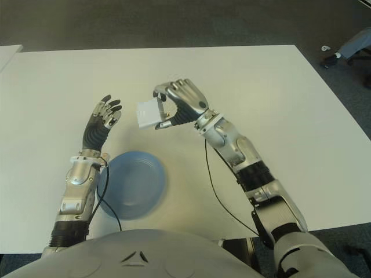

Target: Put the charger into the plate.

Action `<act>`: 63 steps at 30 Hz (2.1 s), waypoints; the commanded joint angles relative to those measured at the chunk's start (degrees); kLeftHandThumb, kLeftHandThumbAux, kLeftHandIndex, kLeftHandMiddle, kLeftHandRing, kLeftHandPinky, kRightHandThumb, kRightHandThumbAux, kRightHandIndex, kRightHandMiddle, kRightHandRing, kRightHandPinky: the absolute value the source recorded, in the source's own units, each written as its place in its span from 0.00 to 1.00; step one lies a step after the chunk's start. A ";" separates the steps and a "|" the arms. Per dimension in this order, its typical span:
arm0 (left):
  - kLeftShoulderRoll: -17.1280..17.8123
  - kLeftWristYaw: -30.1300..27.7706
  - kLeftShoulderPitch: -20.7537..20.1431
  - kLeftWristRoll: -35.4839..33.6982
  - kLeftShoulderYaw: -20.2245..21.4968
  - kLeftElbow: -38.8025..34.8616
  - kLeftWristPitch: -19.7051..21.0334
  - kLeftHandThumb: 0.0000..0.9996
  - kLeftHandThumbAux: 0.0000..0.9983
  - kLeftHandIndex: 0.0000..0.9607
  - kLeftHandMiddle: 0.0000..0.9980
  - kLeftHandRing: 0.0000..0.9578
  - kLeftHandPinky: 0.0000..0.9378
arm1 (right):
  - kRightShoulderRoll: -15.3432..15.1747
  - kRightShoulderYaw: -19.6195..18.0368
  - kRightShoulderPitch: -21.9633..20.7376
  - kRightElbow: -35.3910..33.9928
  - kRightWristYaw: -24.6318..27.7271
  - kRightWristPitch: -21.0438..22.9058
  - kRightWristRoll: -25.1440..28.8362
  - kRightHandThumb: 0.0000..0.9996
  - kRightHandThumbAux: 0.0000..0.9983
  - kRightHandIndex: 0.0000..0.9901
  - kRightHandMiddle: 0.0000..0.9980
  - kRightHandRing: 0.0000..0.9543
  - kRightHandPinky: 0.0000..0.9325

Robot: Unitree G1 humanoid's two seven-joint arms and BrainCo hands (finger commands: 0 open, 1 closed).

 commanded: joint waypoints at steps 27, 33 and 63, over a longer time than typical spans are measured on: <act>-0.62 0.17 -4.81 -0.79 1.02 5.54 1.38 0.00 0.53 0.01 0.16 0.16 0.14 | -2.47 0.42 14.00 -16.59 13.69 -2.96 -0.86 0.85 0.68 0.40 0.54 0.88 0.91; -1.02 0.32 -5.10 -0.80 1.11 5.82 1.36 0.00 0.53 0.01 0.16 0.16 0.15 | -3.11 0.51 14.67 -17.57 14.78 -3.27 -1.37 0.85 0.68 0.40 0.54 0.88 0.92; -2.76 1.07 -5.38 -0.01 0.60 4.88 2.57 0.00 0.53 0.02 0.17 0.17 0.16 | -4.57 1.29 14.25 -15.78 21.14 -7.88 6.70 0.84 0.67 0.43 0.50 0.66 0.60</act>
